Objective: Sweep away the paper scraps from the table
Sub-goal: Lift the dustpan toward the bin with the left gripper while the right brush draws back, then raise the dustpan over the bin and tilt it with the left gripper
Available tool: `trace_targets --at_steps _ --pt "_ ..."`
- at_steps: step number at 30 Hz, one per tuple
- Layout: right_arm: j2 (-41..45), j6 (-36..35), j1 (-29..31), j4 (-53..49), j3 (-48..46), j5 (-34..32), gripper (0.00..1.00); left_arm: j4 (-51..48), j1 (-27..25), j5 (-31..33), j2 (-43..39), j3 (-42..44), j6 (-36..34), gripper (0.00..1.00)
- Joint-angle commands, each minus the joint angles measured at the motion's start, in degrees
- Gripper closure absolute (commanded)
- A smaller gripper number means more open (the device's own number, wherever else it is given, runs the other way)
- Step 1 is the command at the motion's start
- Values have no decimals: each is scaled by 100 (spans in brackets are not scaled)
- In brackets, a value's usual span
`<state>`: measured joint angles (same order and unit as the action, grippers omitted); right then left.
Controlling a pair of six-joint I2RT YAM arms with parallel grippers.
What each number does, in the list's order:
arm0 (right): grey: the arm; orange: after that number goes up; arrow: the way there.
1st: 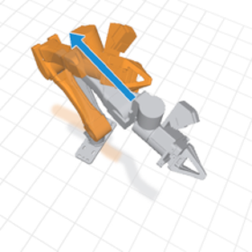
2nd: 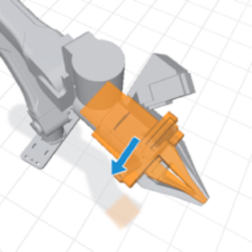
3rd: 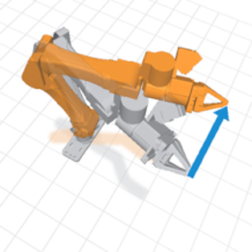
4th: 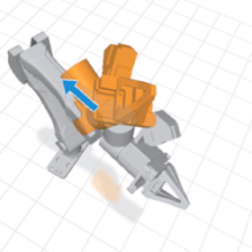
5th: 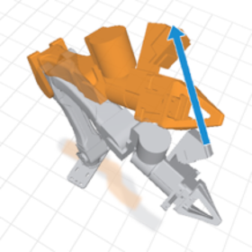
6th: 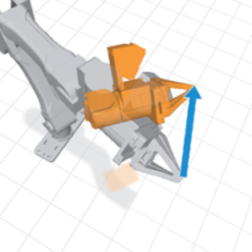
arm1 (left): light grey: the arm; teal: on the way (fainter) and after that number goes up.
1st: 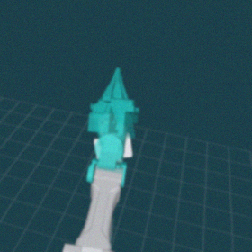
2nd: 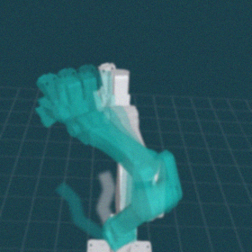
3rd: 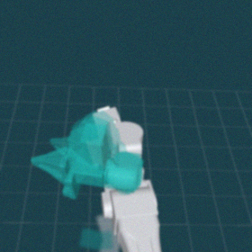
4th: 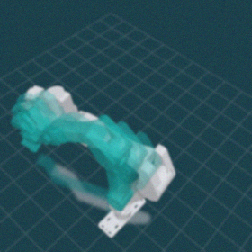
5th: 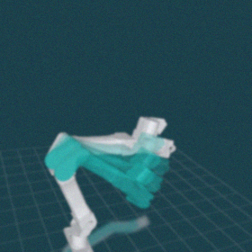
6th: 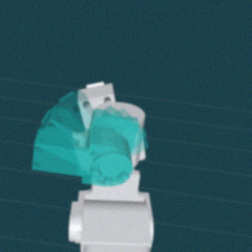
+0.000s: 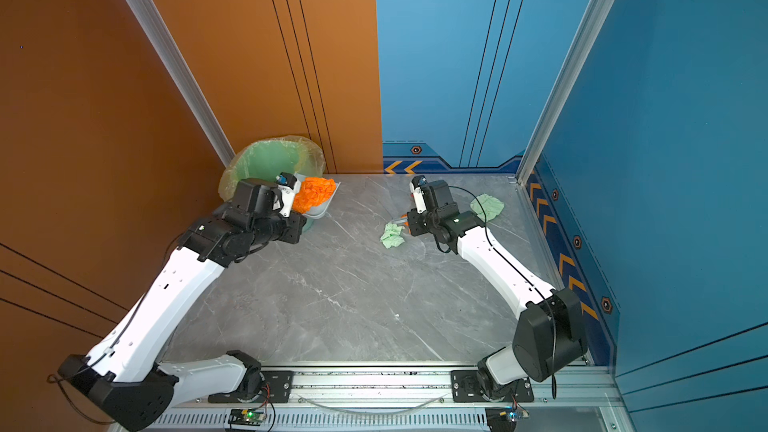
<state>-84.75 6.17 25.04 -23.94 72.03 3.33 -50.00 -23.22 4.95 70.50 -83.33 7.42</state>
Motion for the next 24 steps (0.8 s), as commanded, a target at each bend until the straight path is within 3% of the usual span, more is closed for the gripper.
trace_targets --at_steps 1,12,24 --pt "166 114 -42 189 -103 128 100 -266 300 41 -53 -294 -212 92" --pt "142 200 -13 250 -188 238 100 -261 1291 110 110 -799 -580 92" --pt "98 261 28 338 -286 256 100 -252 1829 1366 773 -1533 -1086 92"
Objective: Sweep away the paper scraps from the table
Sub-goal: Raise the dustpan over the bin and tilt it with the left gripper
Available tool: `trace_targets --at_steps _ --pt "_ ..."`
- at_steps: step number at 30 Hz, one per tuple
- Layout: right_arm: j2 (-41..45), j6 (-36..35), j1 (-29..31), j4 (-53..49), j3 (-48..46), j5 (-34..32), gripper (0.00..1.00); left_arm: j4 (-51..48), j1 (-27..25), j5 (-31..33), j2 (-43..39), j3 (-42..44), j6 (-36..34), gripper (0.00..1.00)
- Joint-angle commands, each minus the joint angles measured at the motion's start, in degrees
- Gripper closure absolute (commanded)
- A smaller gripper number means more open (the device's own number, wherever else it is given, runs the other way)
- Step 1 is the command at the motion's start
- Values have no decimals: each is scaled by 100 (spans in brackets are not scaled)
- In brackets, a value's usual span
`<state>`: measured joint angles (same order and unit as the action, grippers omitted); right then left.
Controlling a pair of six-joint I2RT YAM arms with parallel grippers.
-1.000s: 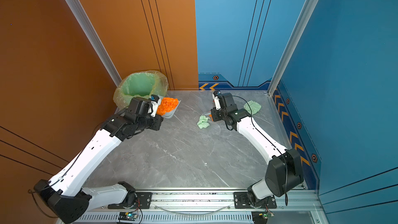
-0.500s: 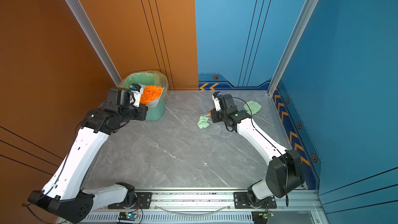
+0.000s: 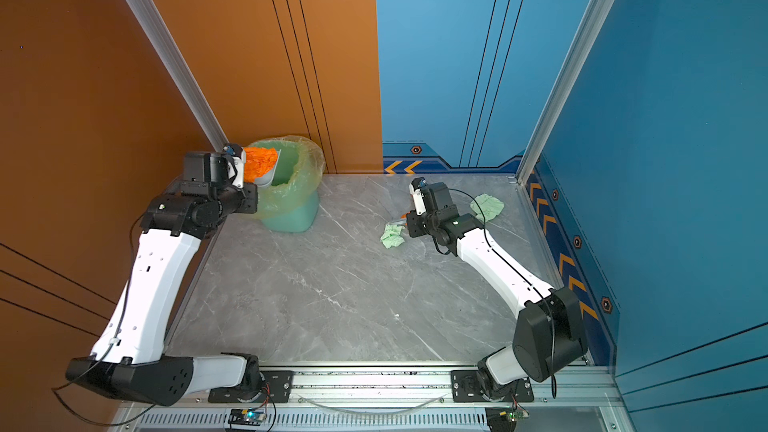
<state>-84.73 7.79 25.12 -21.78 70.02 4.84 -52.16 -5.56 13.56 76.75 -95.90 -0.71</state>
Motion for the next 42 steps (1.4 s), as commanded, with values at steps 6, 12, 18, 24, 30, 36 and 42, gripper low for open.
trace_targets --at_steps 6,12,18,24,30,36,42 --pt "101 134 28 171 -161 117 100 -38 123 911 633 -628 -504 91" --pt "136 166 28 224 -241 122 100 -42 168 1086 1143 -872 -731 92" --pt "138 168 36 232 -269 123 100 -44 178 1371 1599 -1158 -958 92" --pt "114 190 36 259 -280 113 100 -38 141 1864 1836 -1392 -1284 91" --pt "64 220 45 311 -270 140 100 -36 -44 2849 2087 -1577 -2035 91" --pt "35 242 54 350 -258 184 100 -20 -162 3249 2272 -1741 -2442 92" --pt "13 257 78 368 -267 201 100 -5 -303 3565 2514 -1956 -3042 92"
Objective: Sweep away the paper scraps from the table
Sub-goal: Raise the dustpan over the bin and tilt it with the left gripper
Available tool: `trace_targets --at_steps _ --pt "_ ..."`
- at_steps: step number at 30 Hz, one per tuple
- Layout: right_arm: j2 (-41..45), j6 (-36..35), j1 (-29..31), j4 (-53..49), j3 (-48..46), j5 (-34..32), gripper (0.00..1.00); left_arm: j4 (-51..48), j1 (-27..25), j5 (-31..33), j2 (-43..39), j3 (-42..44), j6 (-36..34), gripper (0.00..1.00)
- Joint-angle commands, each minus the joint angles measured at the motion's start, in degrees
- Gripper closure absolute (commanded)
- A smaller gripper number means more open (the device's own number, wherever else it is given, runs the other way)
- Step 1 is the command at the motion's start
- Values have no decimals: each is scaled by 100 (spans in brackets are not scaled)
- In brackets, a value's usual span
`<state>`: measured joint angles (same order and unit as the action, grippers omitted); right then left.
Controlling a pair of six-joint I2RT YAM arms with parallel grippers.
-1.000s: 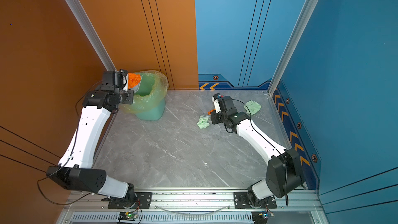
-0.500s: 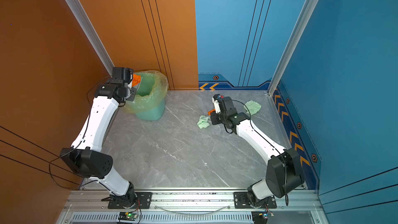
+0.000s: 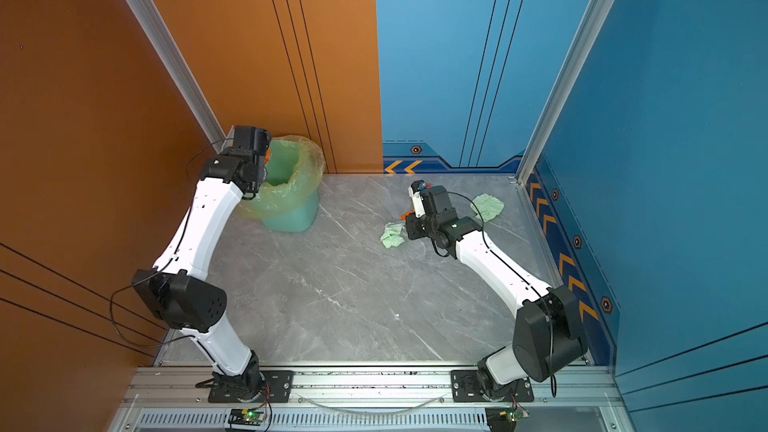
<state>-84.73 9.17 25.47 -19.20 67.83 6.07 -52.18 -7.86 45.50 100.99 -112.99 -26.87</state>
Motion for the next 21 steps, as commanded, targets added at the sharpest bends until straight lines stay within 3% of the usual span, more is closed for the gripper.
trace_targets --at_steps 1,21 --pt "22 120 45 110 -51 79 100 -7 -110 439 127 -271 -550 92" --pt "88 128 10 264 -230 128 100 -2 -286 937 358 -577 -1700 90"
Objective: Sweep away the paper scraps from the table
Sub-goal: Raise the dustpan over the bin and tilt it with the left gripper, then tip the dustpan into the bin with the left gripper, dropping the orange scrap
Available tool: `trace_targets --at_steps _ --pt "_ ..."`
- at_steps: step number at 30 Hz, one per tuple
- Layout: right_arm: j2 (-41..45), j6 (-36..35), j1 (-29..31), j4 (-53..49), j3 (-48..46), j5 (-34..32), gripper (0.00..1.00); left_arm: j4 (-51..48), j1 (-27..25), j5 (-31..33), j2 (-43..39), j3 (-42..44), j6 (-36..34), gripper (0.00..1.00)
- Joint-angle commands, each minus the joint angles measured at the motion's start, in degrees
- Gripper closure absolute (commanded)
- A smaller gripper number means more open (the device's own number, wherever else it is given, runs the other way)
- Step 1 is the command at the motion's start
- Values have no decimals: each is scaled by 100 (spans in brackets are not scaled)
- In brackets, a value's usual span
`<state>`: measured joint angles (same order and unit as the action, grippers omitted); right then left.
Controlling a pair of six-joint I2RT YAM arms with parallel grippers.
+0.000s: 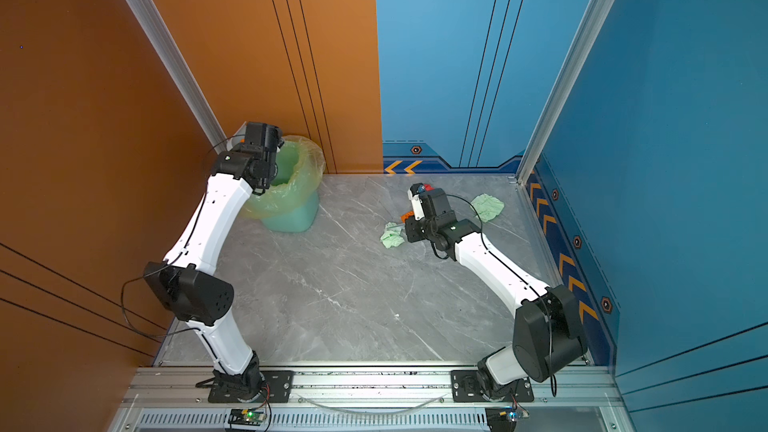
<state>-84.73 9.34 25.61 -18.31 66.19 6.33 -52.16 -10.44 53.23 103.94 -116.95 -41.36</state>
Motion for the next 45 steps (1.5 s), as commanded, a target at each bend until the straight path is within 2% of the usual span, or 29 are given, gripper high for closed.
trace_targets --at_steps 1,9,22,35,45 --pt "88 111 -3 181 -79 100 100 1 -33 169 63 -167 -325 90" --pt "97 136 -10 214 -123 120 100 2 -47 267 82 -127 -752 90" --pt "176 155 -29 259 -212 94 100 -4 -37 55 4 -84 -705 90" --pt "191 162 -38 288 -263 105 100 0 -37 144 -57 63 -1152 91" --pt "192 170 -42 305 -273 114 100 0 -37 155 -82 93 -1211 93"
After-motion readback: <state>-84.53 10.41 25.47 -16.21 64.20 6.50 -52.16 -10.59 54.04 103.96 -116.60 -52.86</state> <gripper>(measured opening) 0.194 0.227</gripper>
